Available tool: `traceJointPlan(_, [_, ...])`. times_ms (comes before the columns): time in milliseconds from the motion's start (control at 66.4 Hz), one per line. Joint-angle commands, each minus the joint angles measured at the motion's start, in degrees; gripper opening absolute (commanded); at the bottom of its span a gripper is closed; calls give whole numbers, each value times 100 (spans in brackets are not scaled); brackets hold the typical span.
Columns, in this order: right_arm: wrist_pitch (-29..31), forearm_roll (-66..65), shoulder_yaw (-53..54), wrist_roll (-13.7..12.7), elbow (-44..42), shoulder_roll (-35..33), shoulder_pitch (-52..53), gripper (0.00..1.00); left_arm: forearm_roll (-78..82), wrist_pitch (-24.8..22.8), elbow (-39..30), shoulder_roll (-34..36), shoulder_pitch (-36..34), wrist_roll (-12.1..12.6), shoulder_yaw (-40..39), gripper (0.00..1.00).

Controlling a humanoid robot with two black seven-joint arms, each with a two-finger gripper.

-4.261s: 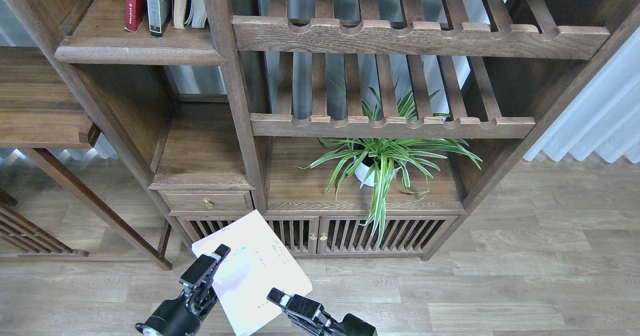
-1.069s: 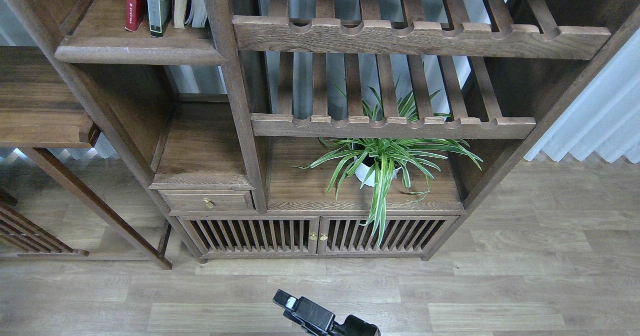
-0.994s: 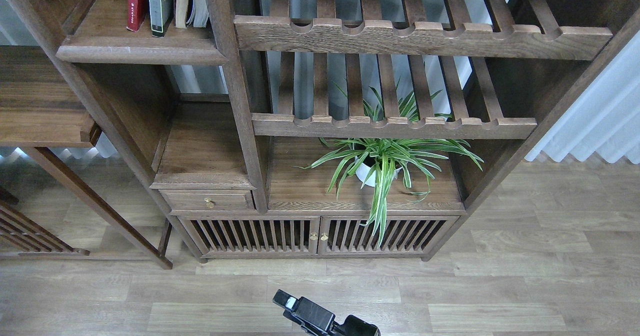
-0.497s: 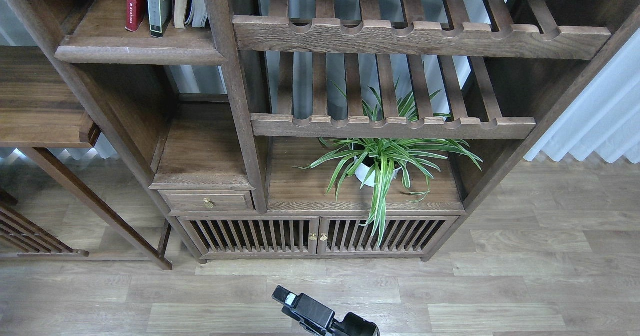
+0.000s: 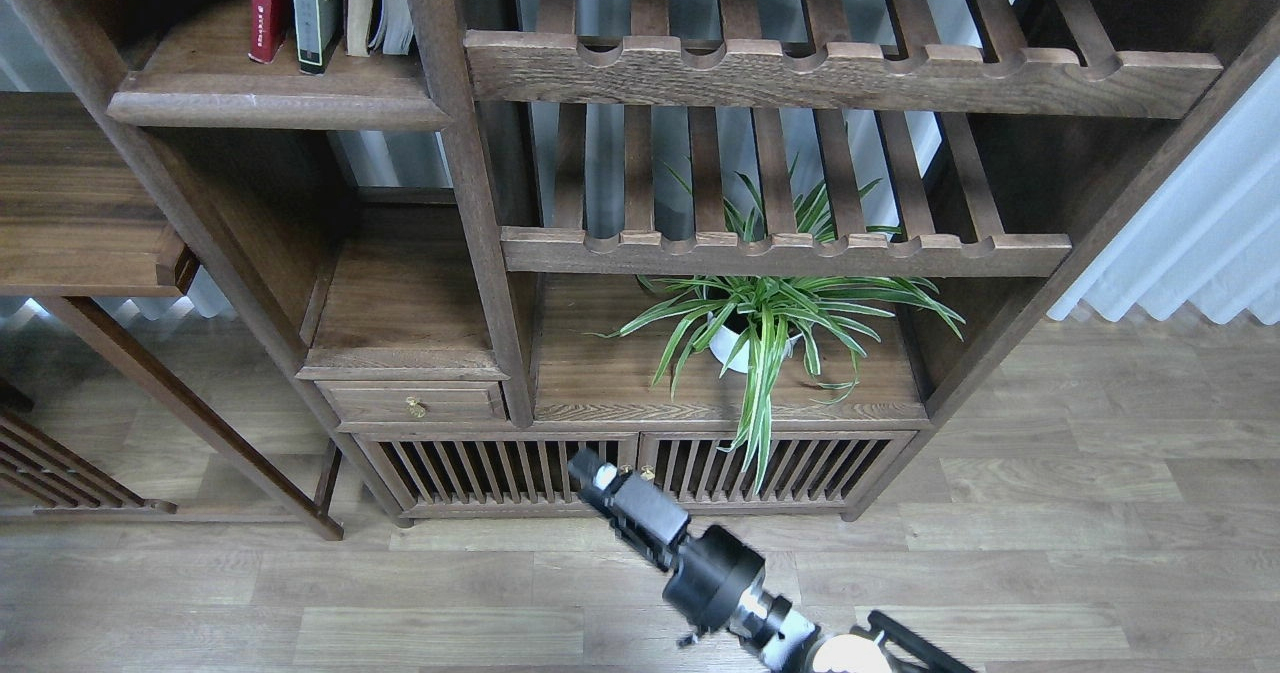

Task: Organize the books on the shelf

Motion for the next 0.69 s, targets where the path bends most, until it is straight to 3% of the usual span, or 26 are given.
traceJointPlan(0, [0,120,19,150,15,0,208,99,77,0,94,-53,-103,-138,138,2])
traceJointPlan(136, [0,129,10,159,15,0,278,99,156,0,252,-123,-182,-226,209,2])
traceJointPlan(376, [0,270,10,167,15,0,366,99,482,0,279,-194,-129,-1017,375,1])
traceJointPlan(678, [0,410,19,167,41,0,489,99,508,0,744,-422,-164,-1781,859,1])
